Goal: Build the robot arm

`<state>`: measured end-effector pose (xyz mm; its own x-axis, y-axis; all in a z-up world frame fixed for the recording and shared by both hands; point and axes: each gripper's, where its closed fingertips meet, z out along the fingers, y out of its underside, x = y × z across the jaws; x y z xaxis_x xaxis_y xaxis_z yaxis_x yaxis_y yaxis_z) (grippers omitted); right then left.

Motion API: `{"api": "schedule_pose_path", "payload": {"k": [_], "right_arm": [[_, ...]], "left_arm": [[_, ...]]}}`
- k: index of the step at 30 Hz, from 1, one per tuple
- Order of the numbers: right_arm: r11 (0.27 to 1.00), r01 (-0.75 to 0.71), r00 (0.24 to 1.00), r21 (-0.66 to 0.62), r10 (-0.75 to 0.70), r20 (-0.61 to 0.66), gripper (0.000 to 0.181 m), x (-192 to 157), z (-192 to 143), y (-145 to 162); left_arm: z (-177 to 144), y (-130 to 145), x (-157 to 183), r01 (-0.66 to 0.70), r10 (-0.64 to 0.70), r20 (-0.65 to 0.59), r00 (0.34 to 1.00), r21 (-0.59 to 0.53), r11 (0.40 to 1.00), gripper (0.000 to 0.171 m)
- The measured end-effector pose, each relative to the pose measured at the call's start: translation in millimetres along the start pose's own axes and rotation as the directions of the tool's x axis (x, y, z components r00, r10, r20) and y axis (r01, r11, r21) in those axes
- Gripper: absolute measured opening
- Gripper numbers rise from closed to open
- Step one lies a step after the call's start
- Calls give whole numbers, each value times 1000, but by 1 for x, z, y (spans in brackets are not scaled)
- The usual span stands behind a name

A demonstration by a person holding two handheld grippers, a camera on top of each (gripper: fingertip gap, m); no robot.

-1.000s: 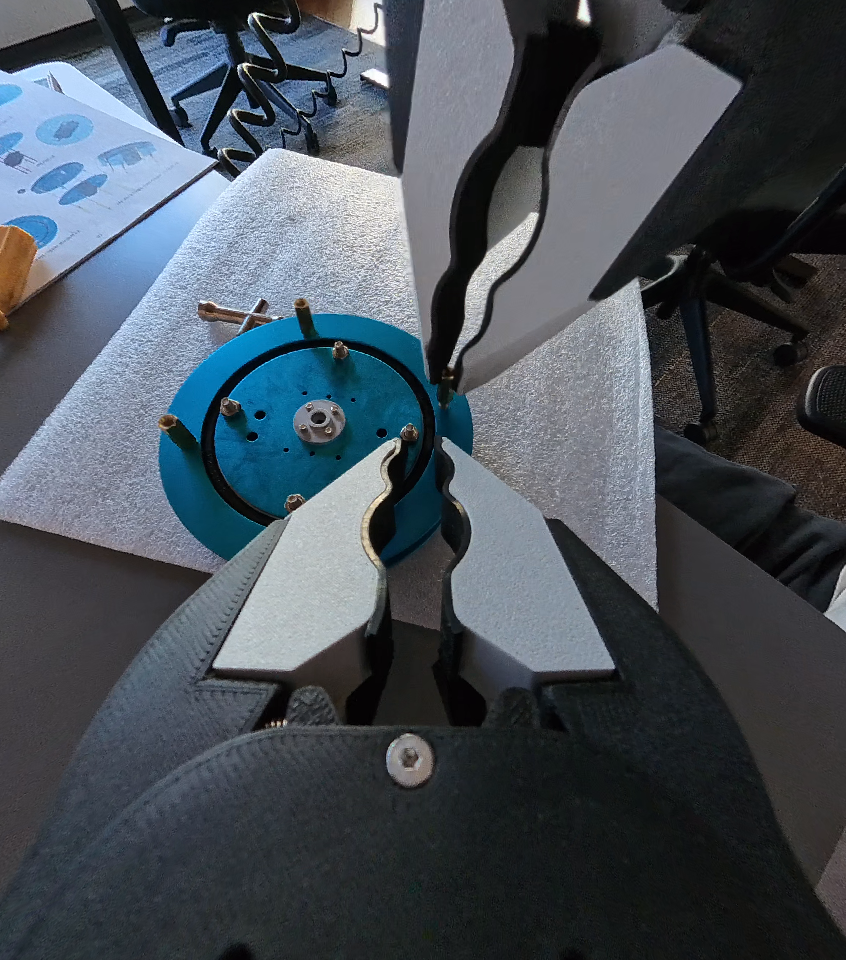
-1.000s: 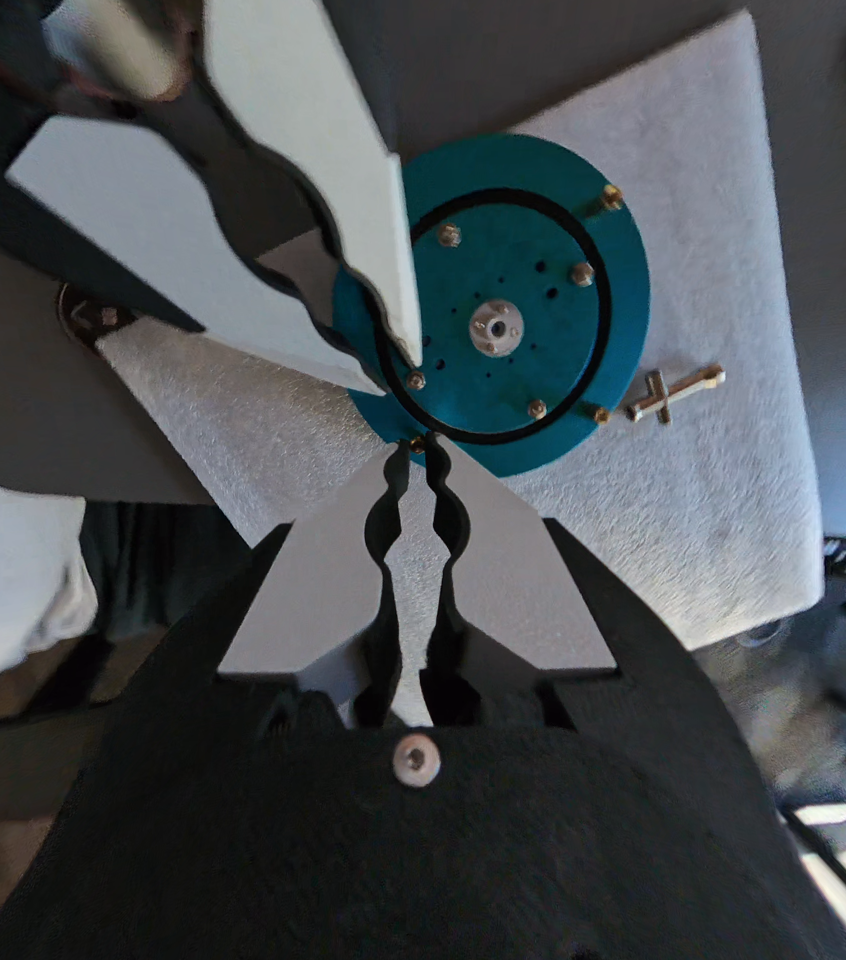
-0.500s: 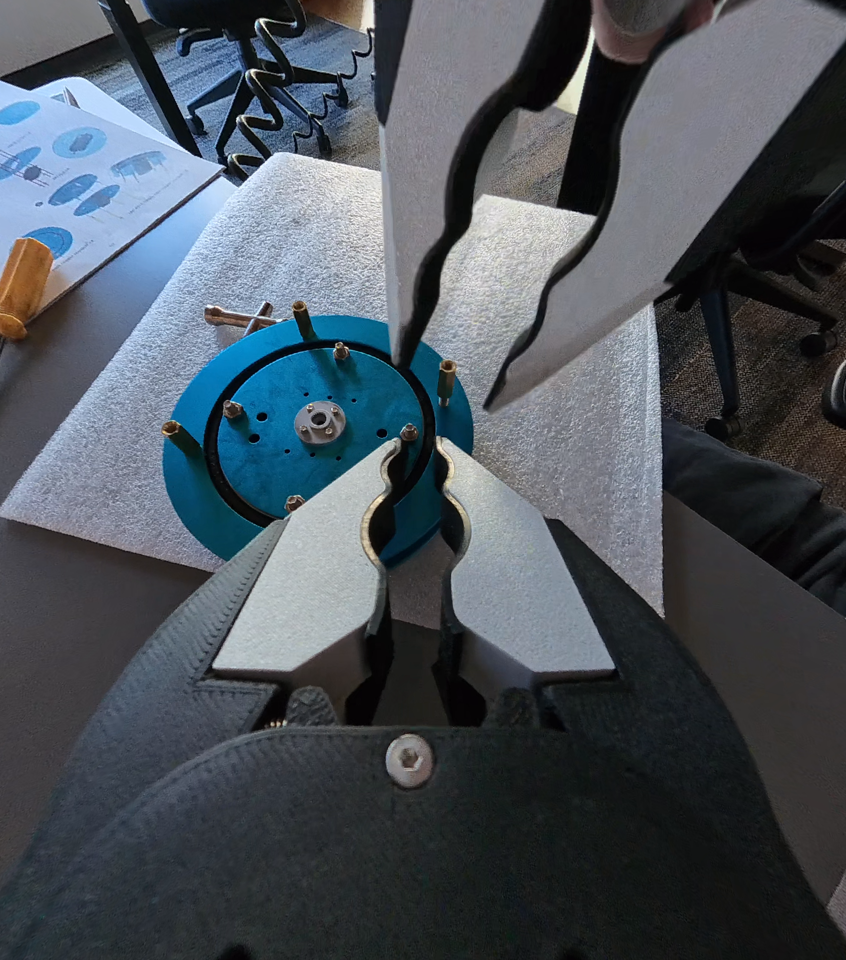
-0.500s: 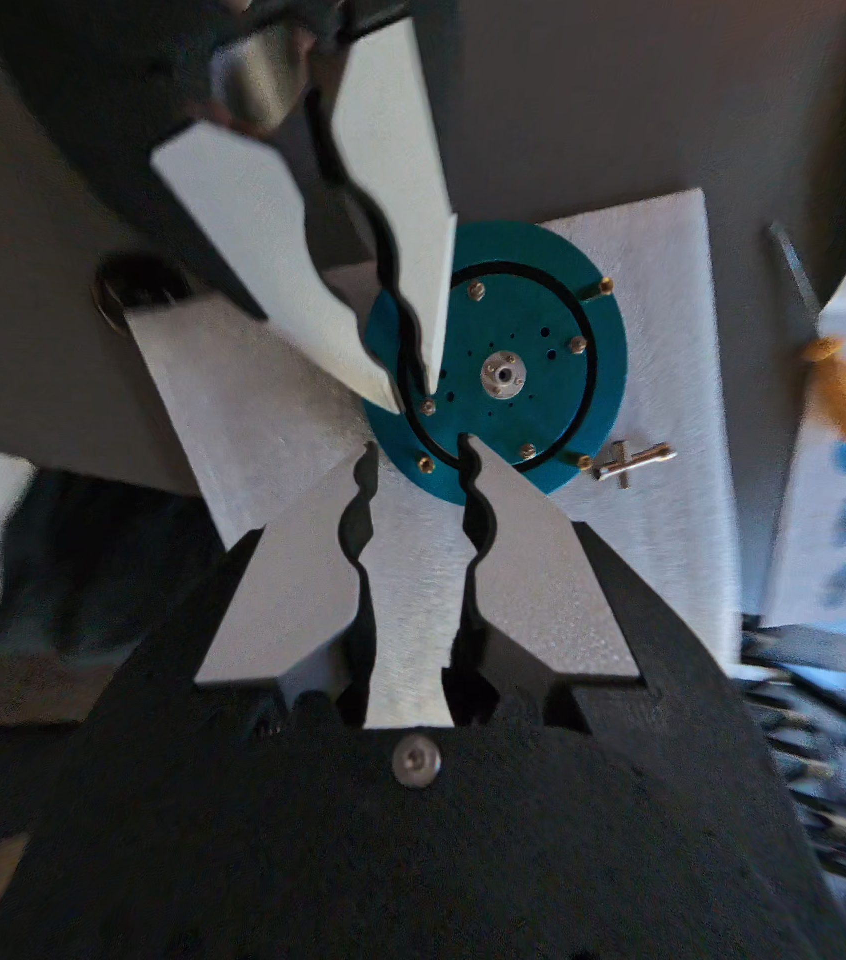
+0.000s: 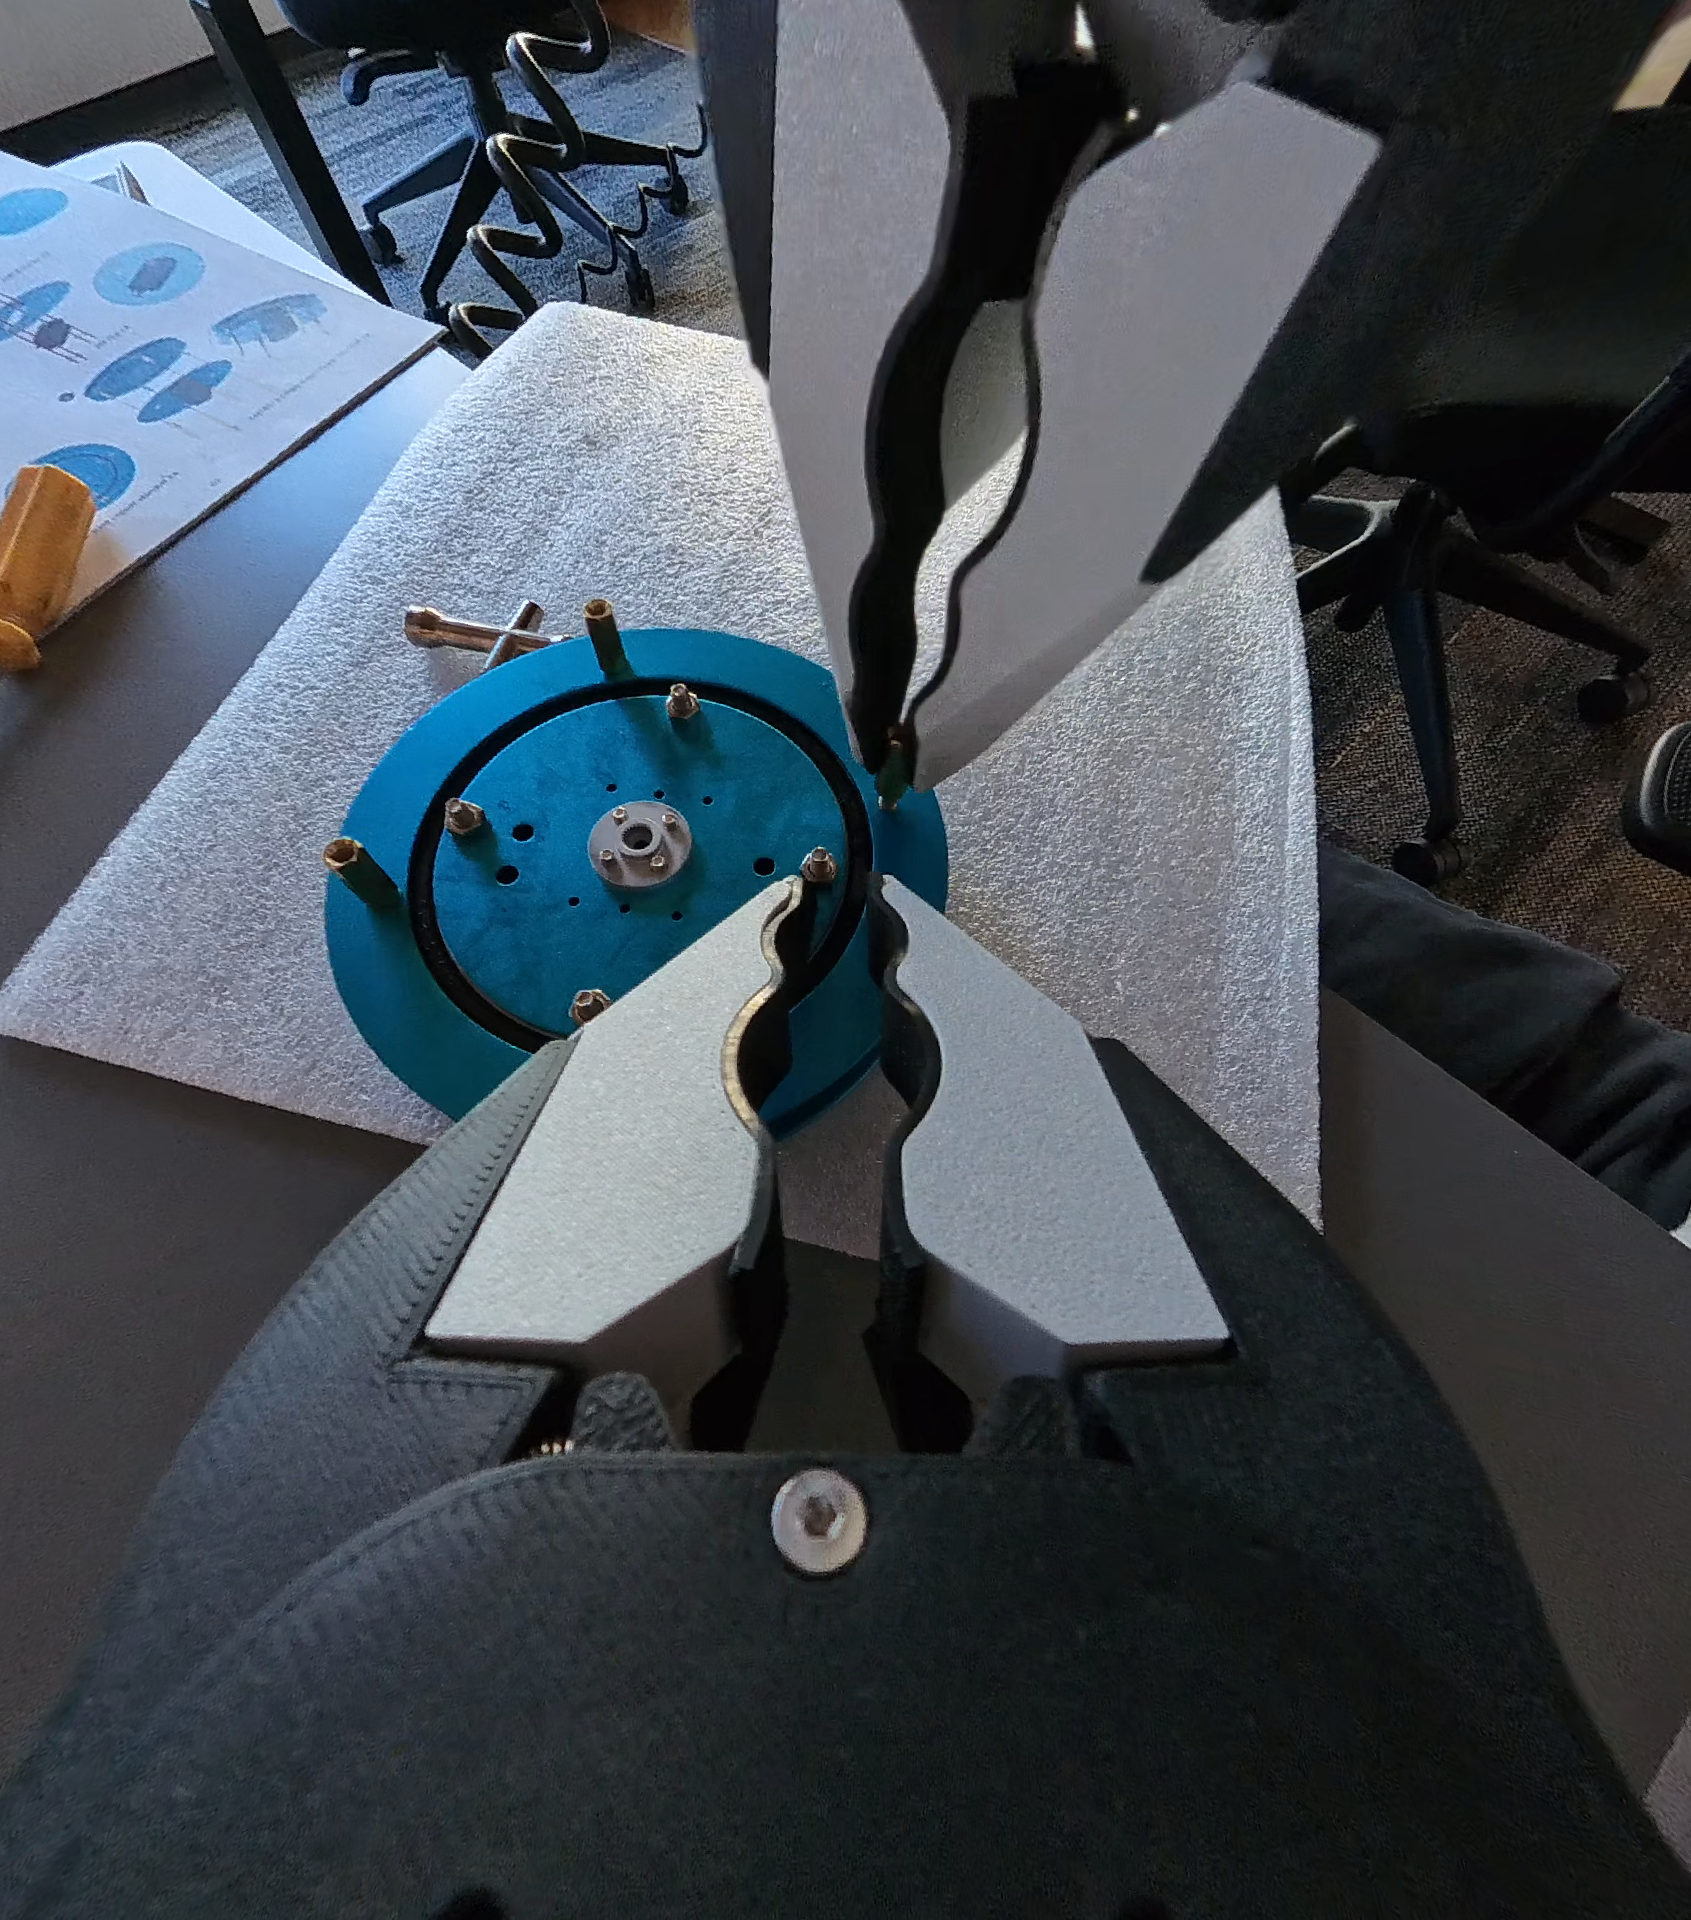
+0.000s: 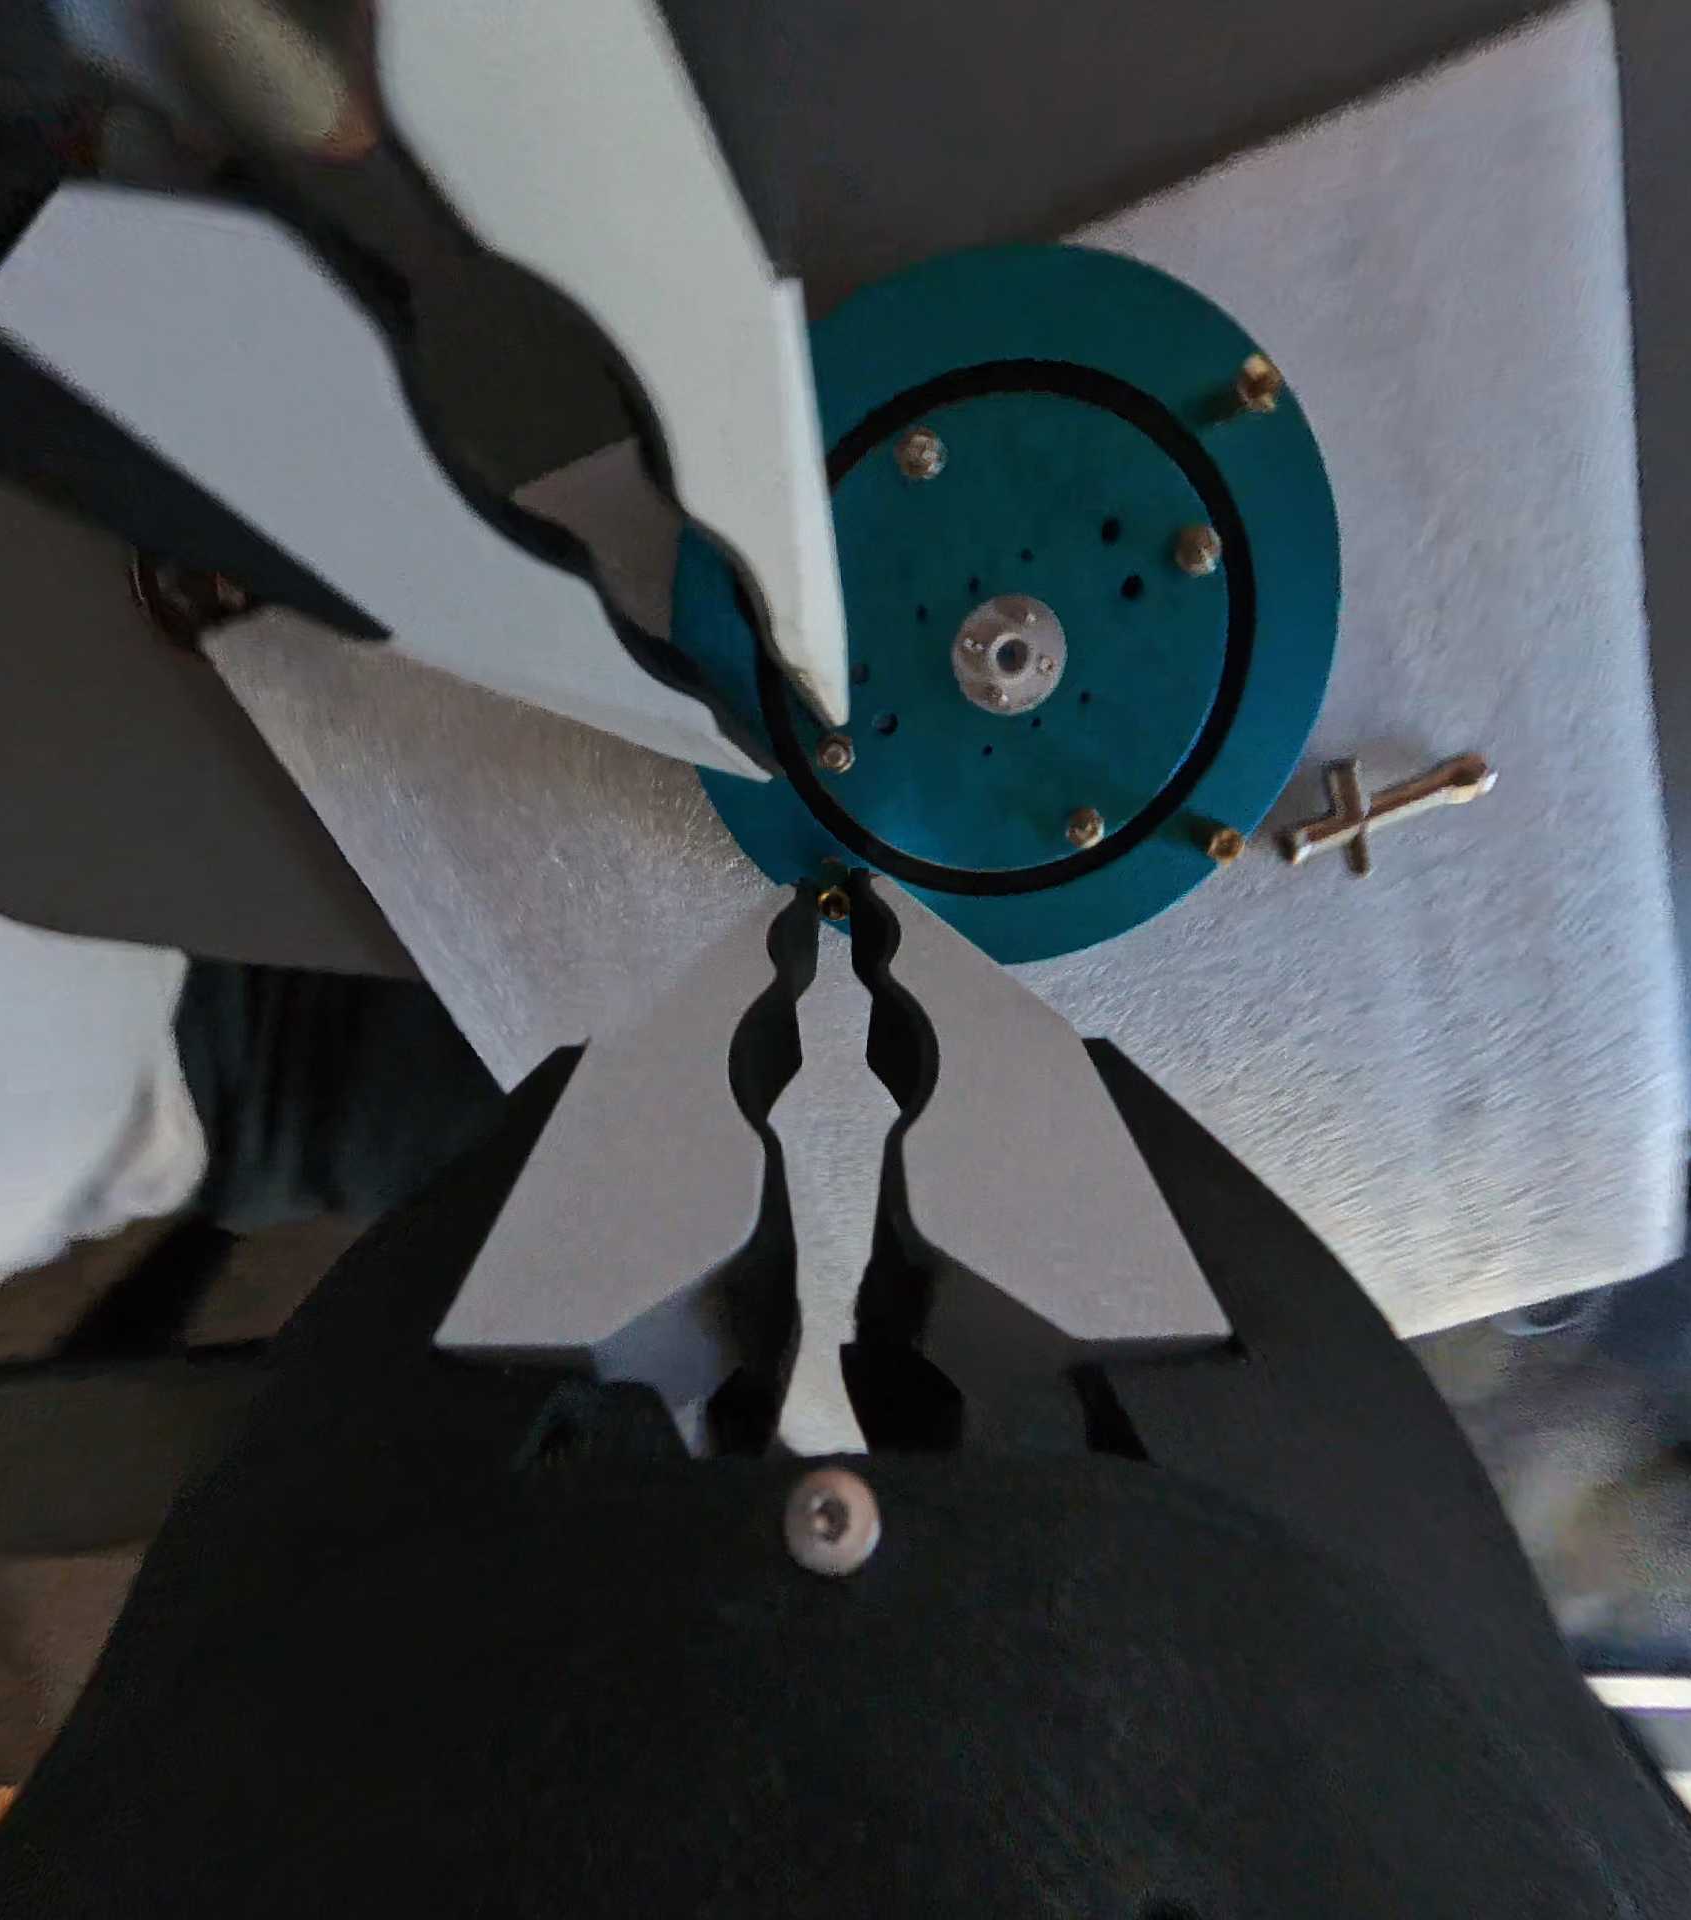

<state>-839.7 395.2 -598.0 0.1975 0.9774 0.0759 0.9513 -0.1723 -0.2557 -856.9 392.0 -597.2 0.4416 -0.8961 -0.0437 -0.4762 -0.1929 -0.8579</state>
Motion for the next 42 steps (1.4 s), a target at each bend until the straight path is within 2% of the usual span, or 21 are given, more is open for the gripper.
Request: {"api": "schedule_pose_path", "payload": {"k": [2,5,7,9,11,13,14,15,17,19,21,23,27,29,32,35,37,42], "right_arm": [[978,-209,978,21,209,0,5,0,0,1],[825,-559,829,86,559,25,5,1,0,2],[769,-624,779,141,626,38,6,3,1,2],[751,-636,769,178,636,62,6,2,1,2],[800,-576,817,167,570,86,7,0,2,2],[873,-471,882,132,458,114,23,-6,2,1],[910,-394,917,130,380,120,33,-8,0,-1],[944,-300,953,135,289,95,35,-7,-2,-1],[988,-73,997,136,75,-6,45,1,-8,-1],[983,147,985,107,-136,-104,44,6,-12,0],[959,271,954,77,-257,-155,38,8,-13,0],[955,289,949,62,-278,-146,26,8,-11,-1],[956,292,951,32,-287,-120,24,8,-8,0],[952,305,947,26,-300,-116,17,7,-7,1],[952,305,948,26,-301,-102,16,6,-5,1],[953,304,948,13,-301,-105,15,7,-3,-1],[953,304,949,16,-301,-91,8,5,-2,-1],[954,301,951,22,-298,-87,9,4,-4,-1]], "left_arm": [[0,0,0,-11,11,8,1000,-2,1000,9],[0,0,0,-29,29,26,999,-4,1000,8],[0,0,-1,-35,35,36,999,-4,999,8],[0,0,-1,-37,37,38,999,-3,999,8],[0,0,-1,-38,38,36,999,-4,999,8],[0,1,0,-36,36,30,999,-6,999,9],[0,1,0,-34,34,29,999,-4,999,9],[0,0,0,-32,32,28,999,-4,999,9],[0,0,0,-30,30,27,999,-3,1000,9],[0,0,-1,-27,27,25,999,-3,1000,9],[0,0,-1,-24,24,22,999,-2,1000,9],[-2,-1,-2,-16,16,29,999,8,1000,10],[-28,-11,-15,-1,-13,107,994,133,991,16],[-41,0,-26,-7,-10,159,987,107,994,26],[-47,22,-33,28,-33,157,987,31,999,40],[-47,18,-31,37,-43,131,990,52,998,40],[-42,16,-27,28,-33,108,994,46,999,34],[-33,13,-27,-12,9,86,996,37,999,23]]}}
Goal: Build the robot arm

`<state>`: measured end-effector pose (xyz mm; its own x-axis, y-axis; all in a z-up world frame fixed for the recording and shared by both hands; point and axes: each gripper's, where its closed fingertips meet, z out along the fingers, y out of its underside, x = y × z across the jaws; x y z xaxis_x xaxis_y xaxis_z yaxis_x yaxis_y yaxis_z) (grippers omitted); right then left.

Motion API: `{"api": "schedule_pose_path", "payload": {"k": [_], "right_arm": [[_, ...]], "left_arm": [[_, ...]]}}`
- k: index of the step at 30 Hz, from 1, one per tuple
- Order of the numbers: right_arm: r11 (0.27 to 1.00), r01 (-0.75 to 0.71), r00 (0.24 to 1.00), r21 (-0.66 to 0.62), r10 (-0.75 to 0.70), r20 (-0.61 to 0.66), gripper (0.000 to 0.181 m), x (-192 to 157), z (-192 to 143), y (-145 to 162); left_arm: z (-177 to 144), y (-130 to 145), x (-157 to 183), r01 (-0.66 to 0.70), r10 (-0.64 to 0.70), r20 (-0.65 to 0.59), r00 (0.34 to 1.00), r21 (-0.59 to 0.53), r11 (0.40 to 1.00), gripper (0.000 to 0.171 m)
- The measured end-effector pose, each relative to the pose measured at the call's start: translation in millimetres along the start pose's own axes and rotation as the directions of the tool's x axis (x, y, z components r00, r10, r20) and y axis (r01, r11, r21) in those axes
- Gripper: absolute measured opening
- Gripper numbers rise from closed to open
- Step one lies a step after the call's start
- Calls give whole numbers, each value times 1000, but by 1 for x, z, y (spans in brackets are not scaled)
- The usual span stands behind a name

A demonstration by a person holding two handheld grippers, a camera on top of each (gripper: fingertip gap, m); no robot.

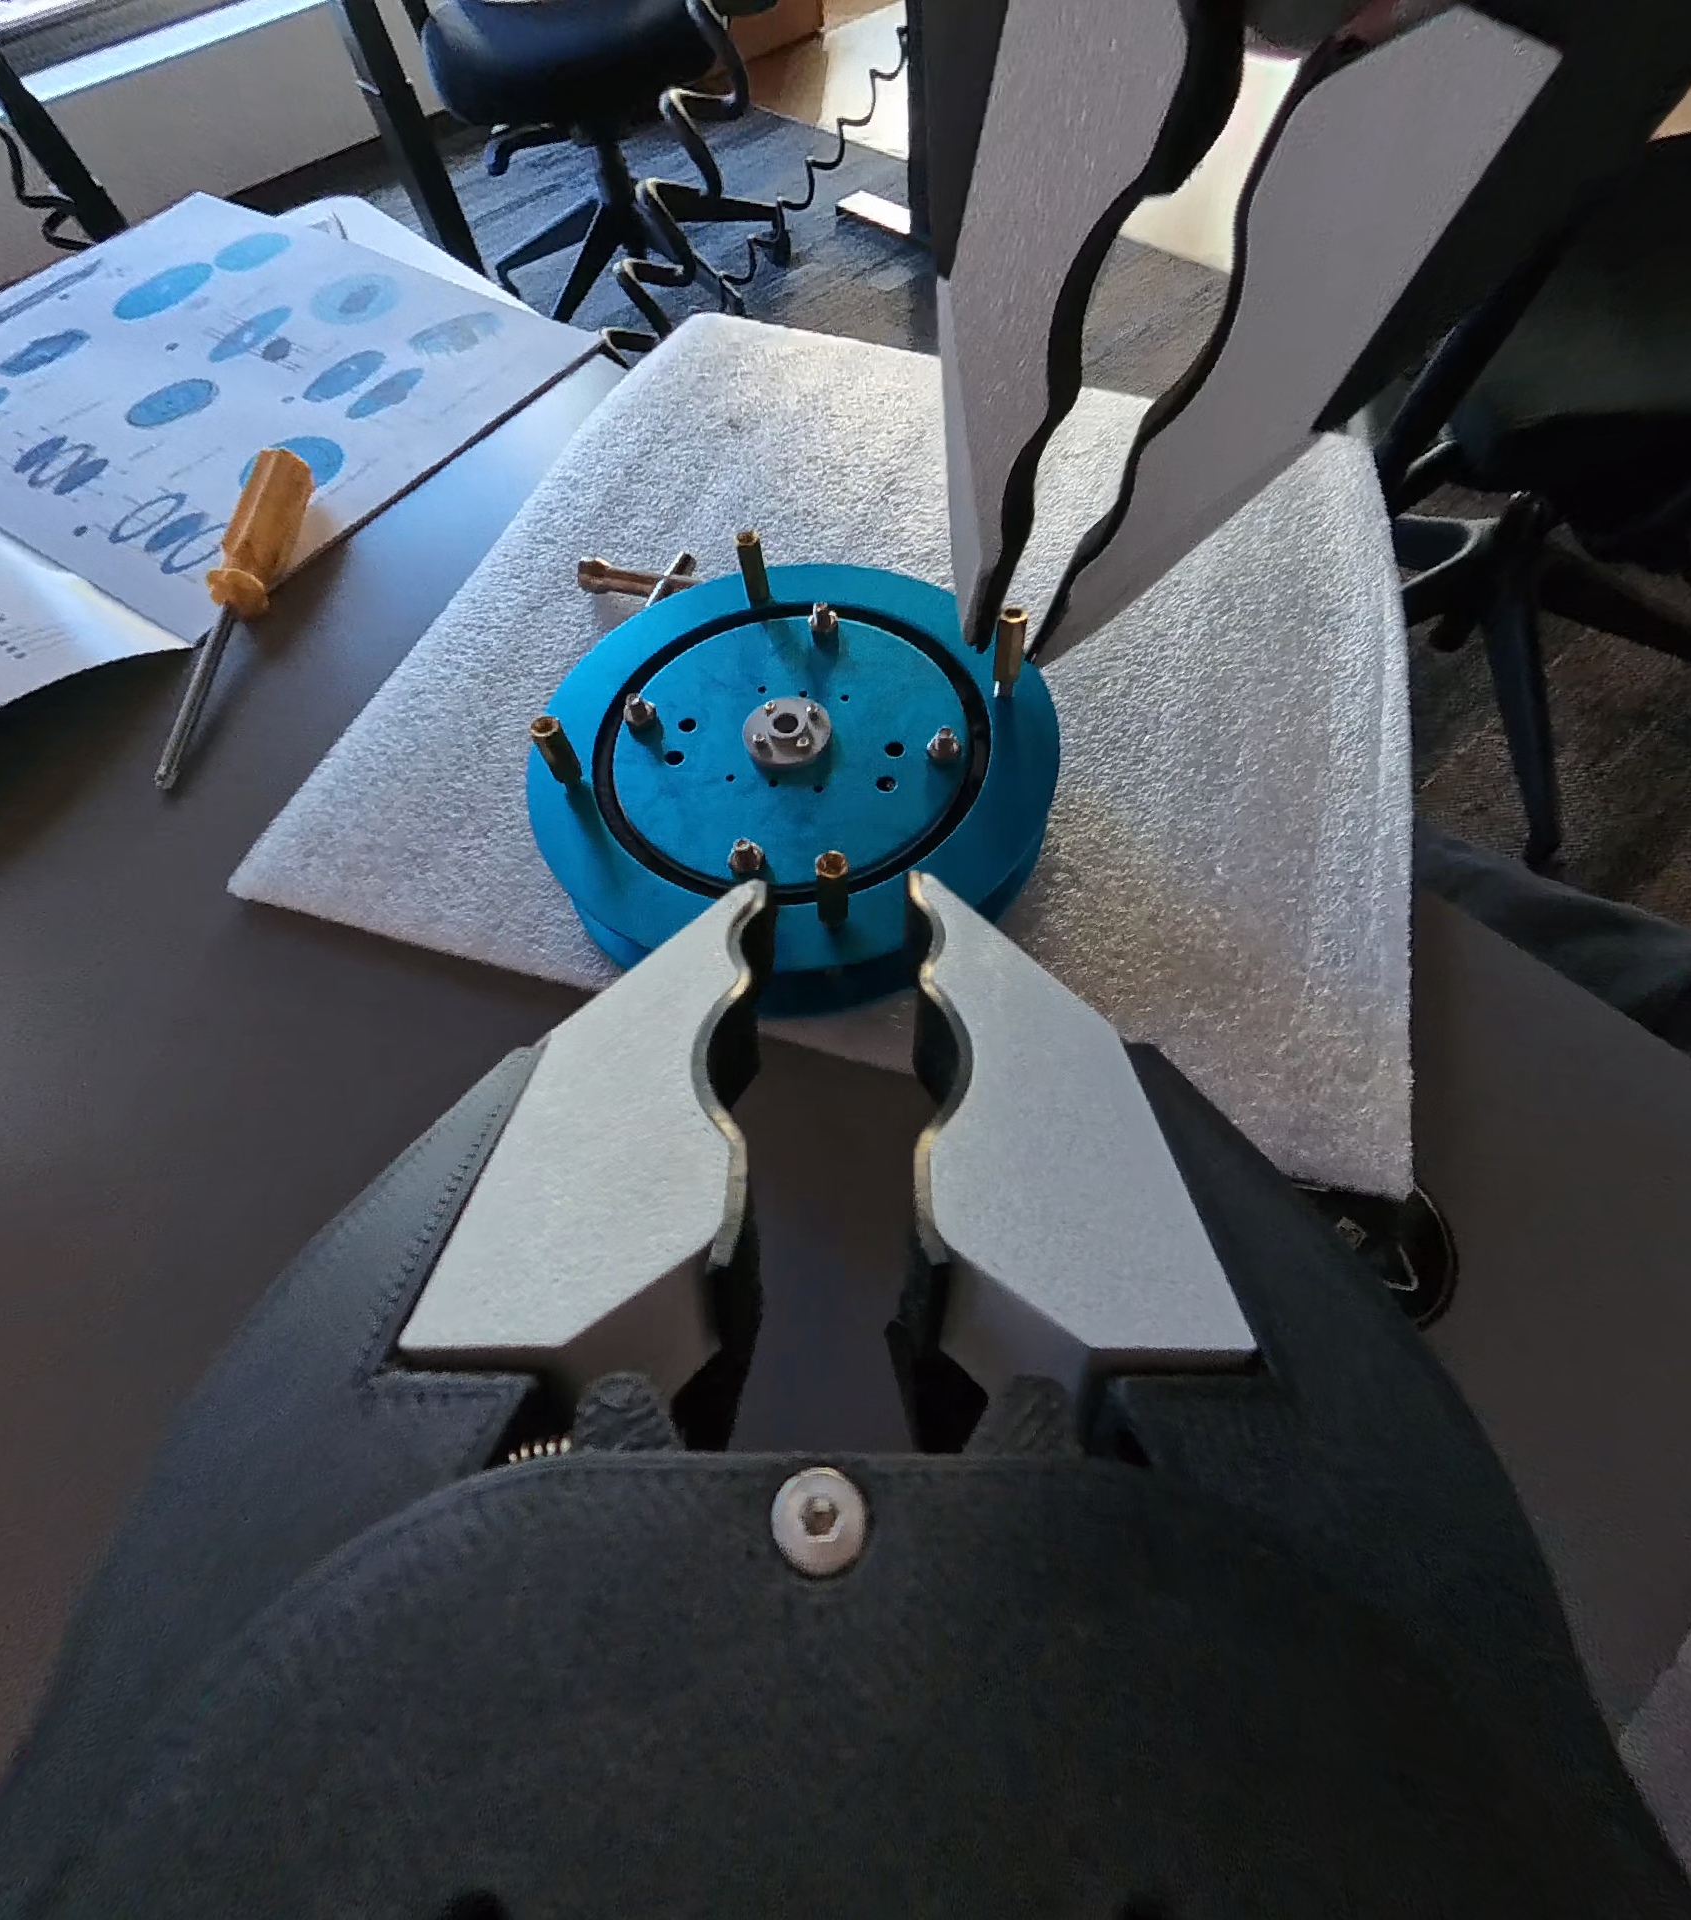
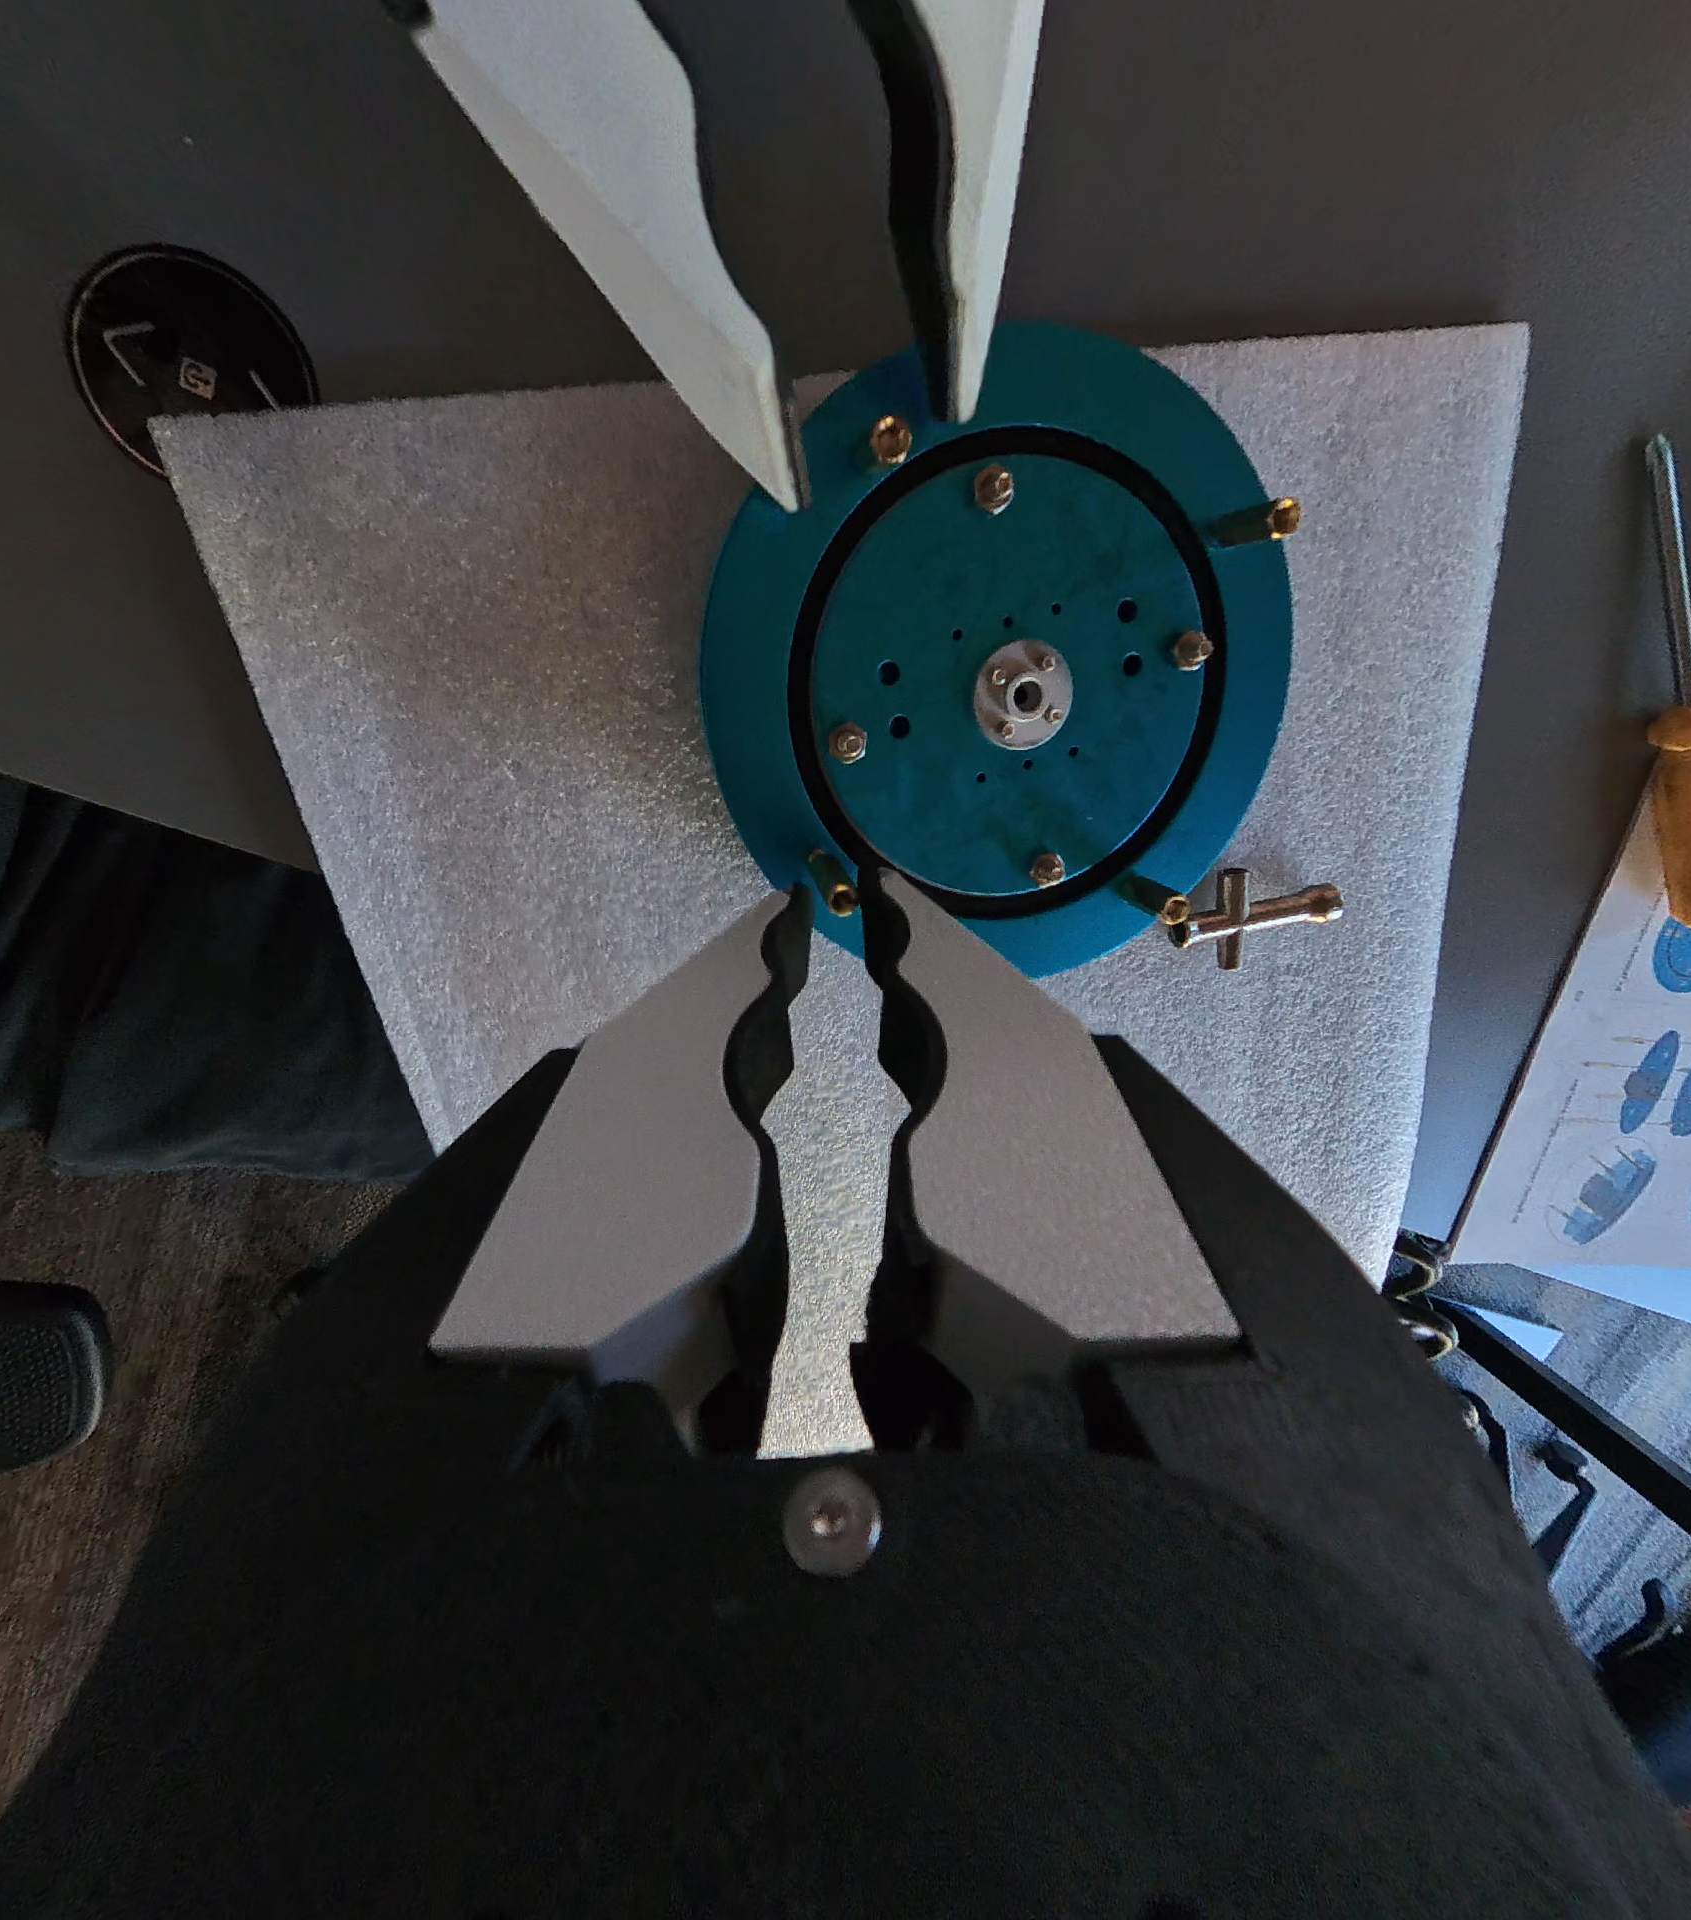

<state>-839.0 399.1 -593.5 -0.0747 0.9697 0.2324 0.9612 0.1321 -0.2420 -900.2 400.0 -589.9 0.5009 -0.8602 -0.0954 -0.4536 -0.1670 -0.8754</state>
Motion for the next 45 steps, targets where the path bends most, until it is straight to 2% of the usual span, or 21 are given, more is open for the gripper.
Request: {"api": "schedule_pose_path", "payload": {"k": [4,6,12,14,16,17,20,22,24,26,30,35,37,39,41,42,43,45], "right_arm": [[1000,-12,1000,11,11,10,6,0,-2,-4],[999,-42,999,3,41,23,6,0,0,-2],[946,-322,943,-25,323,83,6,-1,1,2],[858,-511,857,-45,513,53,6,-1,1,3],[691,-722,690,-41,723,39,6,-2,1,3],[650,-759,649,-27,760,41,6,-2,1,3],[689,-725,689,9,724,43,6,0,2,2],[781,-624,780,-10,624,51,8,-3,5,4],[870,-493,870,-24,493,22,27,-1,6,7],[929,-369,929,15,369,-13,25,3,2,2],[977,-213,977,-19,213,-30,7,1,-2,2],[980,-188,982,-67,188,-20,5,1,0,5],[952,-297,955,-76,298,-1,5,0,1,6],[878,-474,880,-64,475,4,4,-1,1,6],[728,-685,728,-34,686,11,4,-3,1,7],[644,-765,644,-11,765,24,5,-4,2,6],[598,-802,598,4,801,38,5,-4,2,5],[623,-782,624,24,781,38,5,-3,2,5]], "left_arm": [[1,-4,2,35,-34,-50,998,18,999,6],[3,-2,1,29,-29,-47,998,6,1000,5],[4,-1,3,14,-14,-45,999,0,1000,5],[4,-1,3,3,-3,-39,999,-1,1000,5],[4,-1,3,-6,5,-32,999,-3,1000,5],[4,-1,3,-6,6,-29,1000,-3,1000,5],[4,-1,2,-2,2,-28,1000,-4,1000,5],[5,0,2,1,-1,-30,1000,-5,1000,5],[5,0,2,2,-2,-31,1000,-5,1000,5],[5,0,2,2,-2,-29,1000,-6,1000,5],[5,0,2,6,-6,-31,1000,-7,1000,5],[5,0,2,8,-9,-34,999,-9,1000,5],[5,0,2,3,-4,-30,1000,-10,1000,5],[5,0,2,-2,2,-26,1000,-11,1000,5],[5,0,3,-8,7,-24,1000,-11,1000,5],[5,0,3,-11,10,-23,1000,-11,1000,5],[5,1,3,-12,12,-21,1000,-12,1000,5],[5,1,3,-10,10,-20,1000,-12,1000,5]]}}
